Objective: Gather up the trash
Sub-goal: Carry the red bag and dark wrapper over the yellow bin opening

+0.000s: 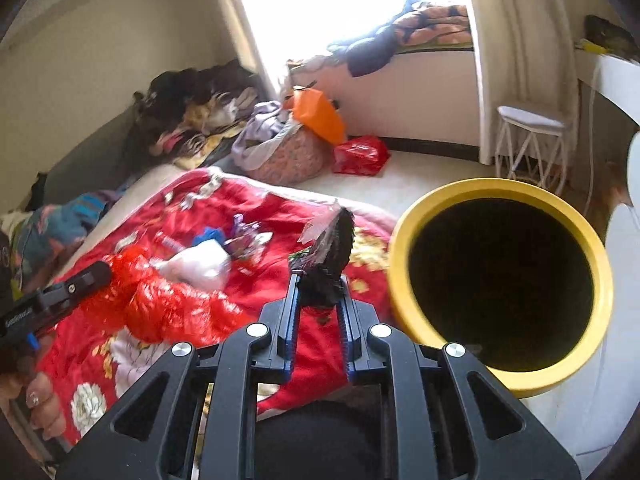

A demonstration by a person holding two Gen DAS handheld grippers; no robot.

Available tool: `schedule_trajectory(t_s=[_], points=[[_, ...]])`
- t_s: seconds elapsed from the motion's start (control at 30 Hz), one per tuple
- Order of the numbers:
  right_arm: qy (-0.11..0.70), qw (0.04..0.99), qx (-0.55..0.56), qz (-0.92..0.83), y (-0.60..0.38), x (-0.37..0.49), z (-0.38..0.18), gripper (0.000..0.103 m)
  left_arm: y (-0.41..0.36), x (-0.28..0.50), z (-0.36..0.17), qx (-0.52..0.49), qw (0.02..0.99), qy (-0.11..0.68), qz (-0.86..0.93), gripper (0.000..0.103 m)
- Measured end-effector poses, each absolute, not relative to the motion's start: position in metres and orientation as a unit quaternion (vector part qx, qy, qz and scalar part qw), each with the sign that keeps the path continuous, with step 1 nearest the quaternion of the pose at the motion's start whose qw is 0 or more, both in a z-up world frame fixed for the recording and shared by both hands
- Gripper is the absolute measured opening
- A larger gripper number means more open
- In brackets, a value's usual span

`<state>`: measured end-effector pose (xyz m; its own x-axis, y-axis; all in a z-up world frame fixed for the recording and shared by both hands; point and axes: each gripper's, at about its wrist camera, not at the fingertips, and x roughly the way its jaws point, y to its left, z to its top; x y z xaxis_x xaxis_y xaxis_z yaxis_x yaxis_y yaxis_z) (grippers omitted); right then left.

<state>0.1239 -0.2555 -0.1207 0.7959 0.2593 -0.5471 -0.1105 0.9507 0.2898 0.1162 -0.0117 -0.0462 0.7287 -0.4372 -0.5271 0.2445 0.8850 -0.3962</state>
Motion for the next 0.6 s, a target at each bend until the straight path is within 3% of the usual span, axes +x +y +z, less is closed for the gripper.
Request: schedule_trajectory(t_s=[0.6], points=[[0.278, 0.943, 0.181, -0.018, -0.351, 0.118, -0.129, 0.015, -0.107, 0.139, -0.035, -0.101, 0.914, 0.307, -0.245, 0.002]])
